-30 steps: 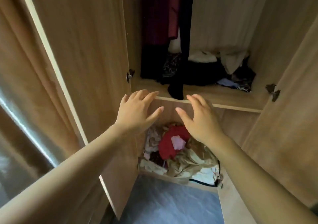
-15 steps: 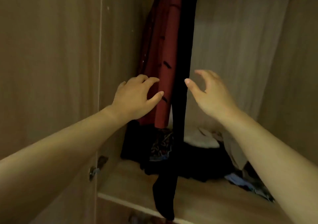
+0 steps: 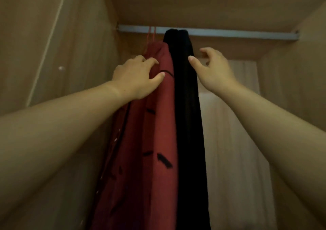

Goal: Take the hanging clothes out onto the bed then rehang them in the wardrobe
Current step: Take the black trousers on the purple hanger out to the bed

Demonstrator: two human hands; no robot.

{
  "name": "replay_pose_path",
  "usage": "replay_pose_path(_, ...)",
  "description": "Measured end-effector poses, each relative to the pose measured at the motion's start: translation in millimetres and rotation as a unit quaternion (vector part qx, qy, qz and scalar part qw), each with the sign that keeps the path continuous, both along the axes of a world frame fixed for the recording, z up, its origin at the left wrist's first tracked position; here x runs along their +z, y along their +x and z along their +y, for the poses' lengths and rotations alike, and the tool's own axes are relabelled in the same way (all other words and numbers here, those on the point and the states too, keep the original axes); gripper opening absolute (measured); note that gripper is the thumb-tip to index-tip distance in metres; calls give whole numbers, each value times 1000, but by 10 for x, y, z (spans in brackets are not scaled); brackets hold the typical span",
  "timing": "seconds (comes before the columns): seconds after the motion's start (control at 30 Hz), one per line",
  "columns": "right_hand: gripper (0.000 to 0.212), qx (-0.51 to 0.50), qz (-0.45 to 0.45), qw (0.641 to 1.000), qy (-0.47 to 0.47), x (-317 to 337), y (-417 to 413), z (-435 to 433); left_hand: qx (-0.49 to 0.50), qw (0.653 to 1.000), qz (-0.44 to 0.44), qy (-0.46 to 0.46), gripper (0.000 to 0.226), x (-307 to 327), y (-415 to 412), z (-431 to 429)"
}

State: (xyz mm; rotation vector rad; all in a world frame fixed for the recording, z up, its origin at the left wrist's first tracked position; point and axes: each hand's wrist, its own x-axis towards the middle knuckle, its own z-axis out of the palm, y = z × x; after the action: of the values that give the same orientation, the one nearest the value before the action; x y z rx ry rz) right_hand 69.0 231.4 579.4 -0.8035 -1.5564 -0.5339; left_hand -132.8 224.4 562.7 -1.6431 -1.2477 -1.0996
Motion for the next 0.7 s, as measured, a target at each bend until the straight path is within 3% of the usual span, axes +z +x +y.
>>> replay_pose_path(0.23,53,21,-13,999,22,798,-113,311,-94,994,7,62,54,824,103,550)
replay_pose_path(0.43,44,54,-49,997,20,1016,97,534,-133,987,38,85,46,1034,228,764)
replay_pose_path(0.7,41,-93,-157,983,19,1354,144,754,-189,970,24,152,33,923,60,938)
